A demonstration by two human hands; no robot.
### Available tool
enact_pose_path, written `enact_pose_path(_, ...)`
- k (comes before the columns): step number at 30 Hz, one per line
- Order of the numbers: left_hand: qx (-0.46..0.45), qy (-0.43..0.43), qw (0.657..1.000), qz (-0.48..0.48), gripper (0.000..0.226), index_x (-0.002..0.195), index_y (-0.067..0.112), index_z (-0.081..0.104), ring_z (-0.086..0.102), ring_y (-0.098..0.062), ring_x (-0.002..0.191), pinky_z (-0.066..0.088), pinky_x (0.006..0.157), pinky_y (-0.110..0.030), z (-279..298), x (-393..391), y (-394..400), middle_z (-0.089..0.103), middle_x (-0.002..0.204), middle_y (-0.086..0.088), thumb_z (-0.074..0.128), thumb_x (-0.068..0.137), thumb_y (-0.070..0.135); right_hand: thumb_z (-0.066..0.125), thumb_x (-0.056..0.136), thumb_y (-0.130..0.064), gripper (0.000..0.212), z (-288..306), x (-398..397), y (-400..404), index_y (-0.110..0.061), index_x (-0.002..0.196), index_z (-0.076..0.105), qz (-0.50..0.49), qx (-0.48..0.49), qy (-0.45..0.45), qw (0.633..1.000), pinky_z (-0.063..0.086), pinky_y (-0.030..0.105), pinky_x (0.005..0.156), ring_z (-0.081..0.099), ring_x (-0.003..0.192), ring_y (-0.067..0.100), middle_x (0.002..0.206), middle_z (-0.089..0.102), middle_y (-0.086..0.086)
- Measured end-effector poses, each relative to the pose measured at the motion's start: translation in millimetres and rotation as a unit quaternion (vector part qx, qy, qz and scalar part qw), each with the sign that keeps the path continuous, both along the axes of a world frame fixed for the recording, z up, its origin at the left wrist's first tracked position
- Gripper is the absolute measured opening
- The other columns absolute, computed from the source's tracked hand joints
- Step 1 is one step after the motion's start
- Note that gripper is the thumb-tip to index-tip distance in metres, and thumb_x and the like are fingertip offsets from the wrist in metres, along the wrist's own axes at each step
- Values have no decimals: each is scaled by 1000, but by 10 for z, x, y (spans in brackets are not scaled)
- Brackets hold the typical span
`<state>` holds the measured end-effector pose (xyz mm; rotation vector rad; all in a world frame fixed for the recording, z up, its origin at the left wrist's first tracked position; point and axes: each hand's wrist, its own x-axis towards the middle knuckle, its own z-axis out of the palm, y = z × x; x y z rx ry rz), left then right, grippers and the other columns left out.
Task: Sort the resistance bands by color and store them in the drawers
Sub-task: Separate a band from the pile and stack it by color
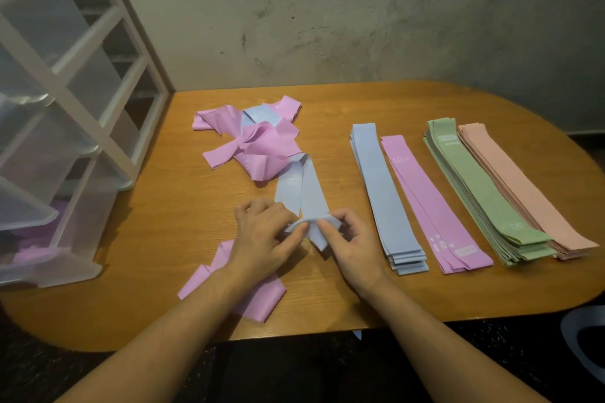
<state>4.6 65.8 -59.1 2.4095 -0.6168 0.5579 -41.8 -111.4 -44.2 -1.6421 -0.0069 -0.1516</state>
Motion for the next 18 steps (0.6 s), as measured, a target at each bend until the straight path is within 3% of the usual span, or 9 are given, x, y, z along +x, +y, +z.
enact_pose_path(3,-38,8,999,-33,33,75,19,65,58,-11,99,37,89,-43,103,36,-2,65,86,14,56,96,42,68,87,-42,28,97,15,-33,-15,94,66,4,16,2,1000,53,41,72,62,87,31,89,64,8)
enact_pose_path(5,-144,97,981,-89,21,84,24,70,64,-8,102,48,87,-41,206,2,-28,70,100,14,58,95,38,71,92,-32,18,141,40,-59,-15,97,67,16,21,20,999,55,49,69,63,87,36,91,65,10)
enact_pose_path(7,-215,168,957,-94,16,82,30,66,66,-8,84,53,73,-37,285,-34,-69,70,90,12,59,93,39,72,92,-30,19,180,67,-80,-12,96,66,16,33,41,998,54,54,68,63,85,40,90,64,16)
enact_pose_path(9,-239,181,951,-76,27,75,21,60,59,-9,65,48,60,-33,329,-56,-106,64,71,6,60,90,42,74,87,-44,32,218,80,-92,-13,90,66,18,45,64,997,53,60,70,62,86,45,89,64,19)
enact_pose_path(12,-280,188,938,-81,36,72,12,51,57,-11,56,44,56,-28,419,-65,-146,61,62,-2,63,88,41,76,77,-55,44,267,68,-116,-13,81,63,28,63,93,993,52,61,70,60,77,42,87,61,26)
enact_pose_path(15,-313,200,925,-73,40,71,9,48,52,-8,57,42,56,-23,528,-65,-157,57,61,-5,65,84,43,77,80,-46,34,319,27,-166,-14,85,69,60,64,116,989,52,58,74,63,79,34,86,68,16)
enact_pose_path(18,-341,211,915,-39,35,69,13,47,43,0,57,37,54,-17,608,7,-129,49,59,12,70,85,33,73,92,-25,13,383,-9,-203,-13,96,73,92,71,110,987,53,51,75,66,85,31,89,71,6)
